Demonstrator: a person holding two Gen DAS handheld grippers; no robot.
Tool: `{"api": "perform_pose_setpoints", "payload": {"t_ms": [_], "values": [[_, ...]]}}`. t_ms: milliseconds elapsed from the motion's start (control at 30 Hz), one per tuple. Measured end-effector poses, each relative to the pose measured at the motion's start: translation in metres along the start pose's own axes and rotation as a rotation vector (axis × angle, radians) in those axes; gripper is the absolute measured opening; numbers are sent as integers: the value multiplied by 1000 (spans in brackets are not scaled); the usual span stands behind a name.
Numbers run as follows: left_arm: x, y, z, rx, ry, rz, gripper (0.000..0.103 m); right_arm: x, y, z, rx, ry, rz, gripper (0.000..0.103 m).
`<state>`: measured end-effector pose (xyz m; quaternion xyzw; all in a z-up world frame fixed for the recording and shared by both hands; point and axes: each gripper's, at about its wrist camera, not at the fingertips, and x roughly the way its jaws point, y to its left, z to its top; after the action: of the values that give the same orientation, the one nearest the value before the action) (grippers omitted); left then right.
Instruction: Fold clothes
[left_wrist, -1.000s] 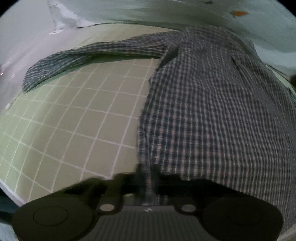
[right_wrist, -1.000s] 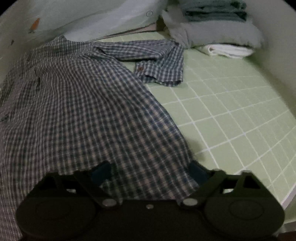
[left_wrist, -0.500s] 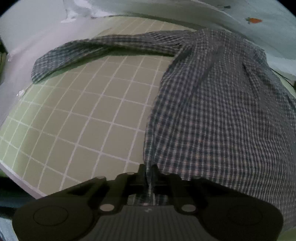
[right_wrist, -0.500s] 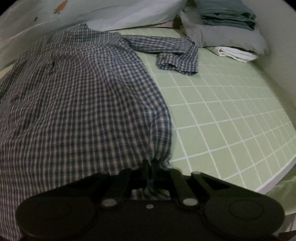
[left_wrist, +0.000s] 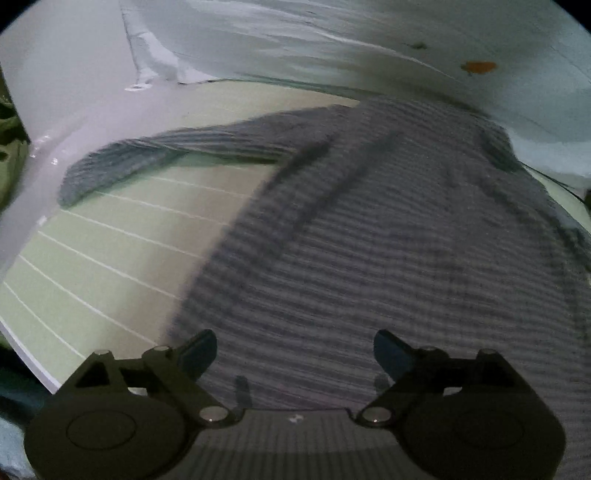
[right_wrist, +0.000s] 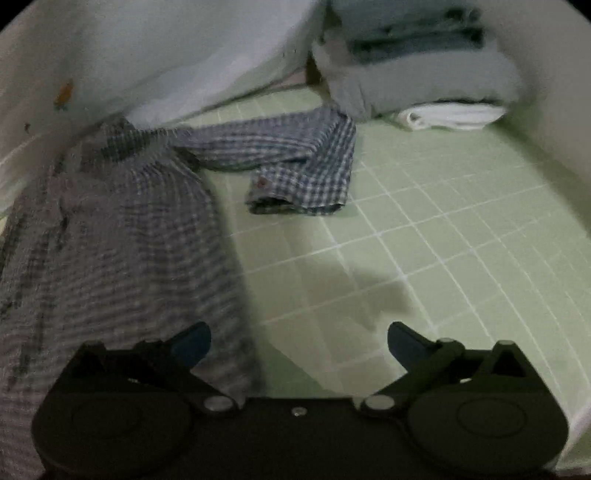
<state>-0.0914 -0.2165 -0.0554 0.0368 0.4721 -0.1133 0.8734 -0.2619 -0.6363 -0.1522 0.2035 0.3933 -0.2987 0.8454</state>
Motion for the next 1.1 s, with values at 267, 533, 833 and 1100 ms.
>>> {"api": "perform_pose_setpoints", "payload": {"t_ms": [267, 533, 833, 1100], "values": [[-14, -91, -19, -59, 22, -65, 95, 51, -43, 67, -44, -47, 11, 103], [-22, -126, -32, -122, 53, -23, 97, 97, -34, 96, -221, -50, -58, 103], [-20, -137, -42, -176, 90, -8, 97, 85, -89, 88, -128, -23, -154, 103], [-8, -156, -39, -145, 121, -17, 97, 75, -99, 94, -16, -38, -92, 97]]}}
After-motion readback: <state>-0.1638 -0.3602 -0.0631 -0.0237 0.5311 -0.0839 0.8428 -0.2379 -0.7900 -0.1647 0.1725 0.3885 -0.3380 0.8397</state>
